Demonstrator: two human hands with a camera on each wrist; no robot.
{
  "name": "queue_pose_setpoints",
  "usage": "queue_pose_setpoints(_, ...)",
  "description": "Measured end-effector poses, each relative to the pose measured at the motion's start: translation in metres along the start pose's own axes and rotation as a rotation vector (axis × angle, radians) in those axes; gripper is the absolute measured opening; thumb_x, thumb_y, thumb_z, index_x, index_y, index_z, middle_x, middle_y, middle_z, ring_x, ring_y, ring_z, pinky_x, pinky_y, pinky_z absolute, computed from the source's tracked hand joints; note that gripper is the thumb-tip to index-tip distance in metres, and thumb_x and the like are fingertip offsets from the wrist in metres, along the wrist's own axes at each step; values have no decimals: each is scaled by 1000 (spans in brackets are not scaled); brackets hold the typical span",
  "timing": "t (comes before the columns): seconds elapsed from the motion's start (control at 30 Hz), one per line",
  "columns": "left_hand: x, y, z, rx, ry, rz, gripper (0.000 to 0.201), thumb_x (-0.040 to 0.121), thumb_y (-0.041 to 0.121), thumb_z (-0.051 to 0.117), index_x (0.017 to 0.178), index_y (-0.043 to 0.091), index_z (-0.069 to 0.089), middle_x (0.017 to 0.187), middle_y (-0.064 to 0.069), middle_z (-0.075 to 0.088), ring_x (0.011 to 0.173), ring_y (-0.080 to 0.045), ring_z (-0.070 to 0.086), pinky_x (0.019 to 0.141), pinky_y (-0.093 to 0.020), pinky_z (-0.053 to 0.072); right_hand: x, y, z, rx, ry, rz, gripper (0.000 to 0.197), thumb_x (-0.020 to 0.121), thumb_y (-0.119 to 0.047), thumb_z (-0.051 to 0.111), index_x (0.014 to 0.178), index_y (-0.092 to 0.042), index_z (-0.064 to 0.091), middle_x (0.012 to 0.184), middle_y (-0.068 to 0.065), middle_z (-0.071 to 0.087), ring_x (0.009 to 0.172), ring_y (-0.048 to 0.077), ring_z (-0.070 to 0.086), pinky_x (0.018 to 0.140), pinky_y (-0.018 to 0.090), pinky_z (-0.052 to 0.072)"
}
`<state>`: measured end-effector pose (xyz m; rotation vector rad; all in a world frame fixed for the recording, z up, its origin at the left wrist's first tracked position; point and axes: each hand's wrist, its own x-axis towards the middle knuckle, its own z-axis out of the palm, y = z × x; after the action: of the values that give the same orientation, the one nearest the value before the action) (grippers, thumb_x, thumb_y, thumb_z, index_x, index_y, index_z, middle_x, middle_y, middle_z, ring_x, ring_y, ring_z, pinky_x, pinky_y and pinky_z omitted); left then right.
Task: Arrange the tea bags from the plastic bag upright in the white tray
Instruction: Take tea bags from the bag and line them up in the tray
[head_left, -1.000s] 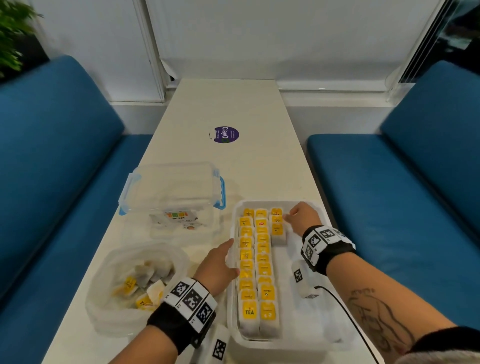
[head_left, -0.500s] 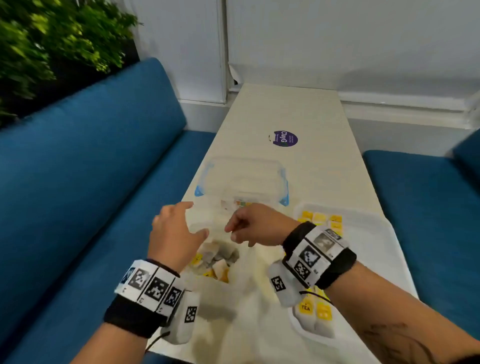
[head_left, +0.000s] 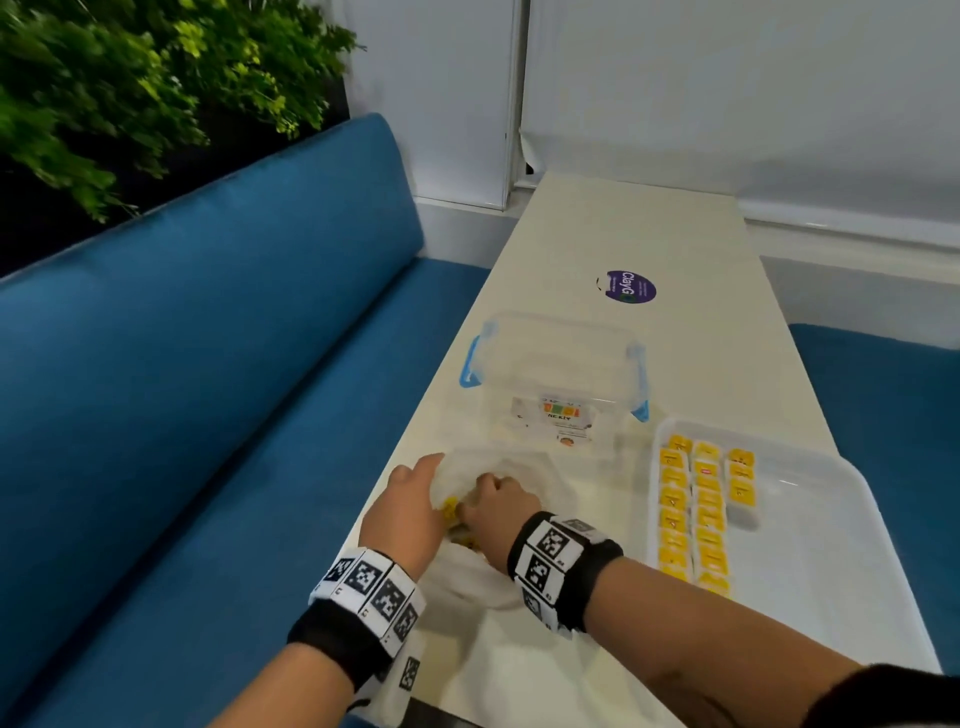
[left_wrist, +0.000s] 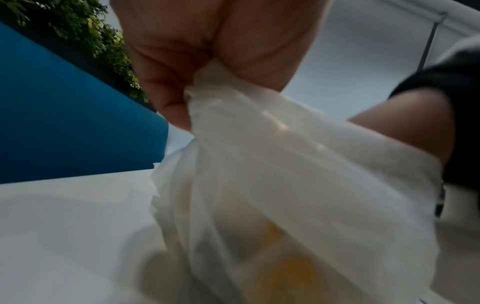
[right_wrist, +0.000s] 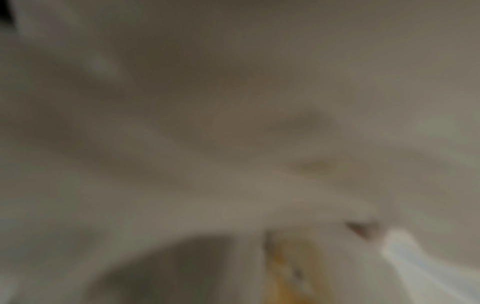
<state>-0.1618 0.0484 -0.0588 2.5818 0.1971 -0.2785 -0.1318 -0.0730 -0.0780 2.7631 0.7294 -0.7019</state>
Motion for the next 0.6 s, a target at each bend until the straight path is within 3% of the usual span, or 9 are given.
queue_pose_setpoints(0.17,1,-2,-4,-22,50,38,65,86,3,43,141,35,30,119,-3,43,87,-24,57,74,-34,49,5,2,8,12,6,16,42,95,-22,45,134,-9,43,134,17,37,124,37,37,96,42,42)
queue_pose_setpoints(0.3,1,-3,-4,-19,68,67,68,87,2,44,143,37,28,117,0,42,79,-17,50,70,-29,47,5,-2,9,-41,-35,23,50,92,-21,49,138,-7,35,135,21,37,118,39,43,100,42,41)
queue_pose_setpoints(0.43,1,-7,-5,-53,92,71,68,87,1,43,142,38,29,117,1,42,79,-15,46,67,-24,41,9,-3,7,13,-109,55,48,91,-15,53,136,-8,39,127,20,40,115,39,48,92,43,45)
queue_pose_setpoints(0.53,0,-7,-4,-21,76,67,70,87,1,41,143,39,26,114,1,41,78,-15,47,65,-25,42,13,0,9,129,-139,156,46,88,-14,55,131,-1,42,107,17,46,114,36,52,88,40,46)
queue_pose_setpoints(0.6,0,-8,-1,13,49,58,71,87,0,40,144,39,25,115,0,41,76,-15,47,64,-25,42,13,2,6,130,-148,134,44,87,-14,58,127,-1,46,117,16,50,111,34,55,85,38,46)
